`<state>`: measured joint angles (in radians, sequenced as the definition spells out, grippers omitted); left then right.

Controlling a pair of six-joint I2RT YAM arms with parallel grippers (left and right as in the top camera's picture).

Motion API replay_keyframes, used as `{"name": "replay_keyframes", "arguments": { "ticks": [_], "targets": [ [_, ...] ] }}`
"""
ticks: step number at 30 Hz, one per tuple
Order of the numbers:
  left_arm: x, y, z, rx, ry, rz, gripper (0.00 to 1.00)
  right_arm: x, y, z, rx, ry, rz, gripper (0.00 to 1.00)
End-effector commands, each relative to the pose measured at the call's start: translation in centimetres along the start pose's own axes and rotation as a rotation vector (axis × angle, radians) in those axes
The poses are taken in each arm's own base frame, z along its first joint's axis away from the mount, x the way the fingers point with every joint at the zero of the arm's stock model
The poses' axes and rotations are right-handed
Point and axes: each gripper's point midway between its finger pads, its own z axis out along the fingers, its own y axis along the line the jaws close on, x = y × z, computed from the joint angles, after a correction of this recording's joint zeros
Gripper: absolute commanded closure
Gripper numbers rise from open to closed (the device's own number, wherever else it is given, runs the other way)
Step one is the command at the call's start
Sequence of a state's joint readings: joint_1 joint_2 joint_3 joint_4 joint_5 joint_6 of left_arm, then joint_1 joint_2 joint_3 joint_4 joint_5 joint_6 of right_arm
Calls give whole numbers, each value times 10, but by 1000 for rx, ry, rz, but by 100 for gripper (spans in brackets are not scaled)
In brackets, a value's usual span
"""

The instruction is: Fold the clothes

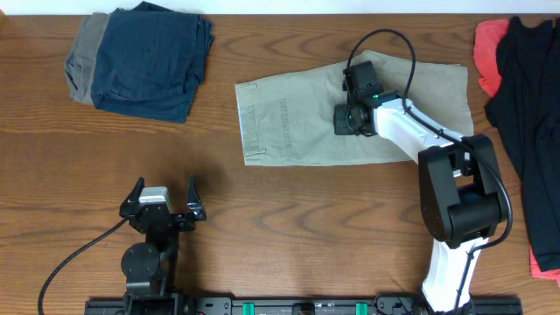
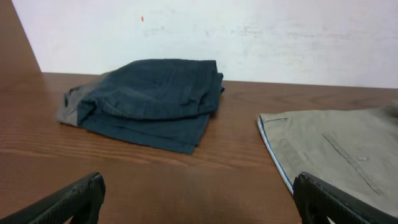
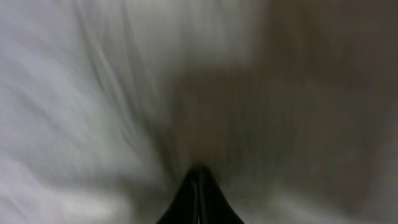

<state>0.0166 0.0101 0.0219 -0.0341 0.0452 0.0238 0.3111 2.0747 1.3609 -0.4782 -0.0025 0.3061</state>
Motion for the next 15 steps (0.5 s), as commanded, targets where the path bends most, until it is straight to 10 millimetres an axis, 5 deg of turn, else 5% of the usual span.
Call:
{"name": "replay_keyframes", "arguments": {
  "ticks": [1,15],
  "targets": [
    [16,2,1,-9,47,7,2,23,-5,22,24,74,34,99],
    [16,2,1,-10,47,7,2,87,66,19,-148,295,6,99]
  ]
}}
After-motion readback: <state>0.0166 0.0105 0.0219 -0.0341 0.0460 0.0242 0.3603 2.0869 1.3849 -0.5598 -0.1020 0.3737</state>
